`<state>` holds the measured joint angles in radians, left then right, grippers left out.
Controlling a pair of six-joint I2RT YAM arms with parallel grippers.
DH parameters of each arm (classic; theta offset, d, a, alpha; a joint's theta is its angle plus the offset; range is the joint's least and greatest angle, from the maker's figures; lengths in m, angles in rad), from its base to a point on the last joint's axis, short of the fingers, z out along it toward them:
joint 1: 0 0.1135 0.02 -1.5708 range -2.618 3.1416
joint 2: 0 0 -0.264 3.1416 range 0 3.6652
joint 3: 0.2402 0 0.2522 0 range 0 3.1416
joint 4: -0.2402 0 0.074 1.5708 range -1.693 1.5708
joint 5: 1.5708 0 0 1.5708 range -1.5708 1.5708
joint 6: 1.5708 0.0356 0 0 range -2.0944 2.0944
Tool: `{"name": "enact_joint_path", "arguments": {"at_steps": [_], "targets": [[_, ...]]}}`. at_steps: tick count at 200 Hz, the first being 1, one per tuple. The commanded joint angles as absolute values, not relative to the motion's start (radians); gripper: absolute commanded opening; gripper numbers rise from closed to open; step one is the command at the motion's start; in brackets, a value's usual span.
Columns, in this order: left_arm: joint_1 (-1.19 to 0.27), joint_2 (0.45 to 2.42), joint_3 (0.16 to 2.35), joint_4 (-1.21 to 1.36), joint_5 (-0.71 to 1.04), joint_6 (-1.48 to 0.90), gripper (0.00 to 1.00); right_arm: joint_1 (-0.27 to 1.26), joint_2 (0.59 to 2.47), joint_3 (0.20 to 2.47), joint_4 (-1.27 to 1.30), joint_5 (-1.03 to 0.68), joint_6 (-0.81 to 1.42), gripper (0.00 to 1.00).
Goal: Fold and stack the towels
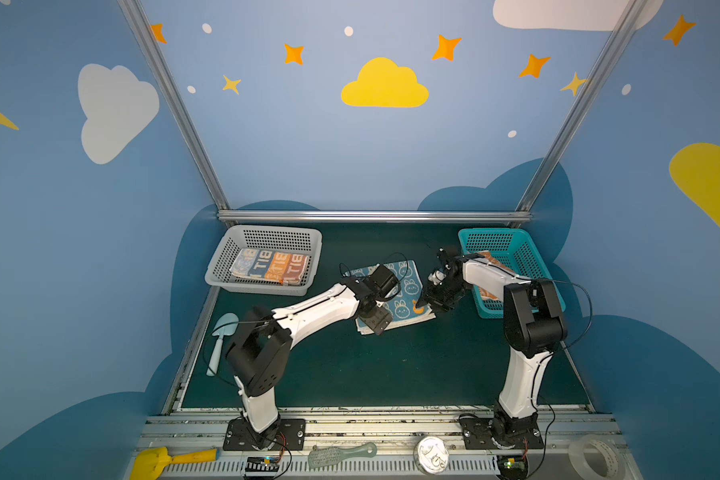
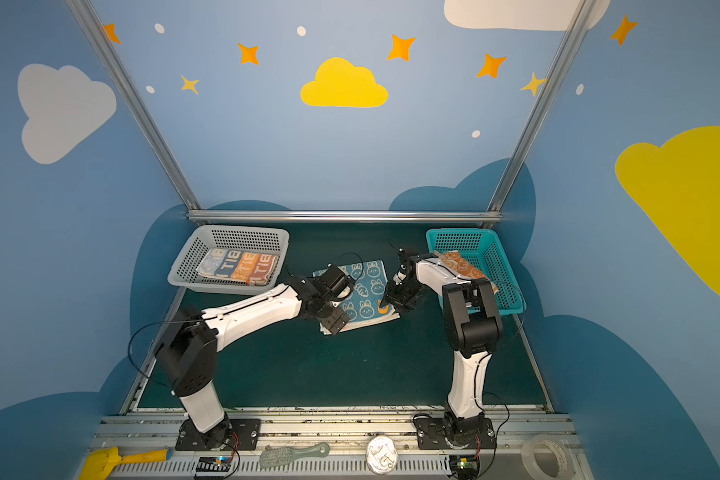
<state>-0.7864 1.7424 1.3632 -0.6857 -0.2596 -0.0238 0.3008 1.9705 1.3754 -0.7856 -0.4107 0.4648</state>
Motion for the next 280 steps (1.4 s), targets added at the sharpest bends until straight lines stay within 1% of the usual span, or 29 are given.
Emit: {"name": "enact_joint_path", "arguments": {"at_steps": [1, 31, 46, 61, 73, 102, 130, 154, 167, 184, 212, 280], "targets": [[-0.783, 1.669, 1.338, -0.591, -0.305, -0.048, 1.00, 0.299, 1.933, 1.362, -0.800, -0.399, 0.460, 0.43], [-0.752, 1.681, 1.309, -0.528, -0.247, -0.102, 1.00, 0.298, 1.934, 1.363, -0.801, -0.390, 0.460, 0.28], [-0.712, 1.723, 1.335, -0.530, -0.248, -0.149, 1.00, 0.298, 1.935, 1.374, -0.812, -0.378, 0.456, 0.23], [-0.649, 1.778, 1.386, -0.534, -0.206, -0.183, 1.00, 0.298, 1.934, 1.387, -0.826, -0.358, 0.450, 0.20], [-0.603, 1.836, 1.458, -0.557, -0.184, -0.197, 1.00, 0.297, 1.936, 1.391, -0.830, -0.351, 0.445, 0.16], [-0.513, 2.003, 1.671, -0.595, -0.111, -0.209, 1.00, 0.295, 1.945, 1.409, -0.838, -0.355, 0.440, 0.11], [-0.470, 2.179, 1.909, -0.687, -0.072, -0.194, 1.00, 0.295, 1.951, 1.432, -0.847, -0.357, 0.432, 0.07], [-0.460, 2.279, 2.035, -0.736, -0.043, -0.185, 1.00, 0.290, 1.960, 1.453, -0.862, -0.353, 0.419, 0.02], [-0.460, 2.303, 2.060, -0.744, -0.019, -0.184, 1.00, 0.287, 1.960, 1.460, -0.866, -0.355, 0.416, 0.01], [-0.461, 2.309, 2.036, -0.704, 0.007, -0.192, 1.00, 0.281, 1.957, 1.464, -0.865, -0.364, 0.416, 0.00], [-0.452, 2.336, 2.033, -0.702, -0.001, -0.199, 1.00, 0.275, 1.958, 1.480, -0.871, -0.378, 0.413, 0.00], [-0.417, 2.325, 1.942, -0.640, 0.055, -0.236, 1.00, 0.267, 1.940, 1.490, -0.876, -0.389, 0.414, 0.00]]}}
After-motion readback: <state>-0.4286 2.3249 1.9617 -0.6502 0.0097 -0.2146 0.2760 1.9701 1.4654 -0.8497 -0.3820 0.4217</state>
